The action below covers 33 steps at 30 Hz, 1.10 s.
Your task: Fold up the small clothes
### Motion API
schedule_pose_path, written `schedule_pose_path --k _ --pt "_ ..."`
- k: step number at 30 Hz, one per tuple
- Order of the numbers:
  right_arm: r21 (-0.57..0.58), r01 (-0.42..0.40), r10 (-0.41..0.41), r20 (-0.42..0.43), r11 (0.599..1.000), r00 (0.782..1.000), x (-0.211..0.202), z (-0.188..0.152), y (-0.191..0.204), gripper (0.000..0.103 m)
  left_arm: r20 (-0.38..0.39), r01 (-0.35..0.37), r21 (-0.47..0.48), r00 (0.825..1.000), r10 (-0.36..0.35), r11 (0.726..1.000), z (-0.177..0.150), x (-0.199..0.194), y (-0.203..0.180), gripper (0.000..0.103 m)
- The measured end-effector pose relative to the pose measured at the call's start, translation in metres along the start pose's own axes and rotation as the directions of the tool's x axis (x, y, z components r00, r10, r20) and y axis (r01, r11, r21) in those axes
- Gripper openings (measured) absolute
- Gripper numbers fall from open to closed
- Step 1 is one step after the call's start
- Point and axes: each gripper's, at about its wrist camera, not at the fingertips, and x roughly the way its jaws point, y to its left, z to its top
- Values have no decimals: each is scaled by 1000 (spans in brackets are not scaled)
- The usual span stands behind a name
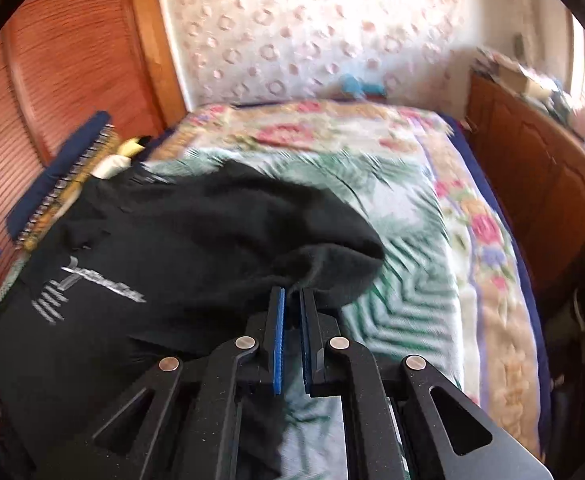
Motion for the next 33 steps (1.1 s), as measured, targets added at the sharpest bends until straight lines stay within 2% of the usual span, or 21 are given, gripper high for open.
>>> schedule_pose_path --k 7,11,13,14,15,17,21,25,33 --pt "-99 -75 78 31 992 996 -6 32 58 7 -2 3 -1 1000 -3 1000 -2 -1 0 103" --pt "-119 -97 104 49 988 993 7 46 76 7 -5 3 -5 1000 -3 1000 -4 -2 2 103" --pt "-122 -84 92 60 989 994 9 48 80 7 -7 1 -6 1000 -1 1000 -5 -2 3 103" --pt "-120 -77 85 64 990 994 9 47 80 14 -8 1 -7 1000 -1 1000 -5 -2 3 103" --pt "-115 -75 83 66 991 994 10 46 80 28 -9 2 -8 1000 -2 1000 -6 -2 4 103" --pt "-97 -77 84 74 992 994 4 39 76 41 -9 3 -10 1000 -3 1000 -6 -2 4 103" --pt "-90 -33 40 68 995 997 -8 21 71 41 -10 6 -13 1000 -6 1000 -7 -1 4 103" --pt "-87 -33 35 20 996 999 -10 -3 73 41 -4 17 -20 1000 -17 1000 -8 -2 1 103" --pt "-88 -77 70 -72 993 995 15 -23 86 41 -11 26 0 1000 -26 1000 -9 -1 -7 103"
